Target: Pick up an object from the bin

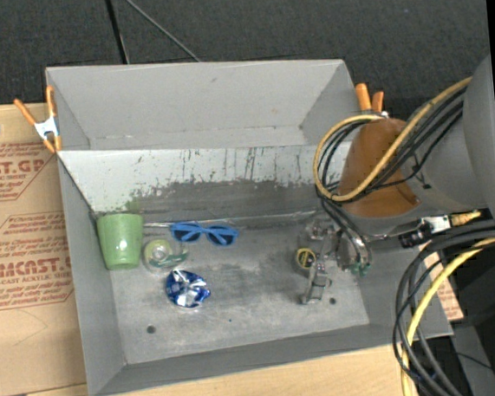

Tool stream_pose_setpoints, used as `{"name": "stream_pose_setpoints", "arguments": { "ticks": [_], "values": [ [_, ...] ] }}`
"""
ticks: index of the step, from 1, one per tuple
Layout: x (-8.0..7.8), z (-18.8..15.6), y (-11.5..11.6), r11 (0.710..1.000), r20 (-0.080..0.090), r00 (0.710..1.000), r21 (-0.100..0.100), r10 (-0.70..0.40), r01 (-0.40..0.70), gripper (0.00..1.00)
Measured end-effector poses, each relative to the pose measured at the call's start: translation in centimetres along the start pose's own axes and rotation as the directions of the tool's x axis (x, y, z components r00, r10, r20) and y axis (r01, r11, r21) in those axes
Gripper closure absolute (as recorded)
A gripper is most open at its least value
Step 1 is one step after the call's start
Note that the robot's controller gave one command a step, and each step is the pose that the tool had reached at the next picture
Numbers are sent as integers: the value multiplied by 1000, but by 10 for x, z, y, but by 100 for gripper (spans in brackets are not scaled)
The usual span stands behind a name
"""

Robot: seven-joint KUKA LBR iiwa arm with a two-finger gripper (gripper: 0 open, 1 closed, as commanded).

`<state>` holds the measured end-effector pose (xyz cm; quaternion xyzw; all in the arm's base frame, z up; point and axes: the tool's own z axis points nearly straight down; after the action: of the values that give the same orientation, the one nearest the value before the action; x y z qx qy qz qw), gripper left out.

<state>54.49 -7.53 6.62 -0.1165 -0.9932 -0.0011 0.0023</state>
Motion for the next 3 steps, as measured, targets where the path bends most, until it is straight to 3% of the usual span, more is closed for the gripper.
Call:
{"name": "stream_pose_setpoints", "arguments": {
  "ticks": [1, 2, 3],
  "values": [
    [-2, -34, -7, 986, 8, 986, 0, 166, -166, 0],
    [11, -37, 2, 965, 4, 965, 0, 263, -263, 0],
    [7, -2, -3, 928, 3, 928, 0, 372, -372, 0]
  ]
}}
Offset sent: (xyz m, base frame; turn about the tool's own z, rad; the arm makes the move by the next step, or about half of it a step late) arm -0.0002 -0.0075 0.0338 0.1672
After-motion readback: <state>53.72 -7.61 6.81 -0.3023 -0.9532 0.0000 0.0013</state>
